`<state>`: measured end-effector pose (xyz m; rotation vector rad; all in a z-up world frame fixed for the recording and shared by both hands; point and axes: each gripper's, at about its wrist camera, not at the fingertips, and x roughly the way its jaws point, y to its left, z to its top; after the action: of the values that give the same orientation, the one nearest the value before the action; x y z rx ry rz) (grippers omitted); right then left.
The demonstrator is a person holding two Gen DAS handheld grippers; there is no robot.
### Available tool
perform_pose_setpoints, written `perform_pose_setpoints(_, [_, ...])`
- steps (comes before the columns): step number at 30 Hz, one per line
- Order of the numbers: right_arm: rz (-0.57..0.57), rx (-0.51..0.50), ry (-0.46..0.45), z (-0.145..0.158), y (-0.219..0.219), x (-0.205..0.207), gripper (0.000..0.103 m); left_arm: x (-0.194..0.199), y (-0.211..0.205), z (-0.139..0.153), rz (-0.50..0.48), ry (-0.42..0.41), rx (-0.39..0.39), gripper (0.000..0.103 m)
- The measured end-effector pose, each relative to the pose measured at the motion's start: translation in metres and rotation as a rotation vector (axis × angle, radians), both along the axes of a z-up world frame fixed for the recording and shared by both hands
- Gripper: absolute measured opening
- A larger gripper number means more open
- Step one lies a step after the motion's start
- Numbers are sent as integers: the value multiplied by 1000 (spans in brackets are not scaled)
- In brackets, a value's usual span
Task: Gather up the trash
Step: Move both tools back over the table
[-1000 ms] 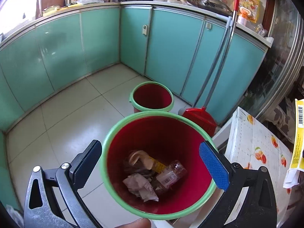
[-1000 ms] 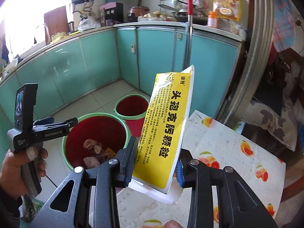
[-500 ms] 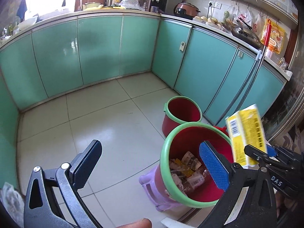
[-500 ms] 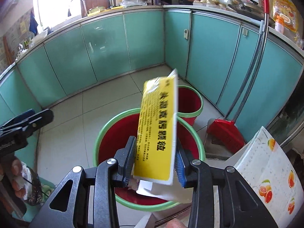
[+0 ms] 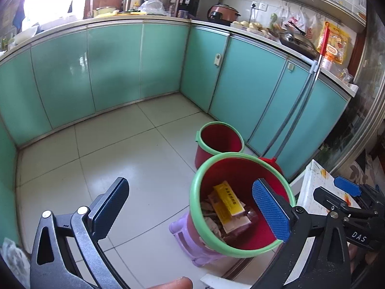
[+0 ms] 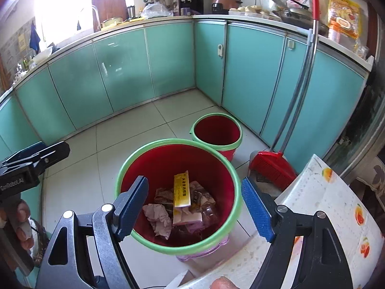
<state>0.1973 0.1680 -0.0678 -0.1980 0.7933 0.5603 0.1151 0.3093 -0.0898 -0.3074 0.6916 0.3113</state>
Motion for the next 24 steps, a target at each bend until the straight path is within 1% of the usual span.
perform_pose_setpoints(2, [-38, 17, -8, 11, -24, -14, 81, -1, -16, 5, -42, -7, 14, 103])
perform_pose_setpoints(4, [-75, 37, -15, 20, -52, -30, 81, -1, -34, 10, -87, -13, 10, 103])
perform_pose_setpoints(8, [-156, 35, -43, 37, -108, -63, 82, -6, -75, 20, -180, -26, 29, 103])
perform_pose_setpoints(13, [-252, 32, -41, 45, -180, -105, 82, -17, -132, 29, -318, -22, 59, 103])
perform_pose_setpoints(15, [-294, 10, -45, 44, -206, -121, 82, -22, -155, 30, -379, -16, 62, 103])
perform_pose_setpoints(18, [-347, -9, -32, 40, -245, -144, 82, -31, -191, 27, -461, 7, 88, 103])
perform_pose_setpoints(21, [-400, -36, -22, 31, -279, -165, 82, -39, -225, 20, -552, 40, 101, 103])
perform_pose_setpoints(24, [-451, -40, 2, 22, -307, -183, 82, -48, -259, 8, -639, 82, 107, 103])
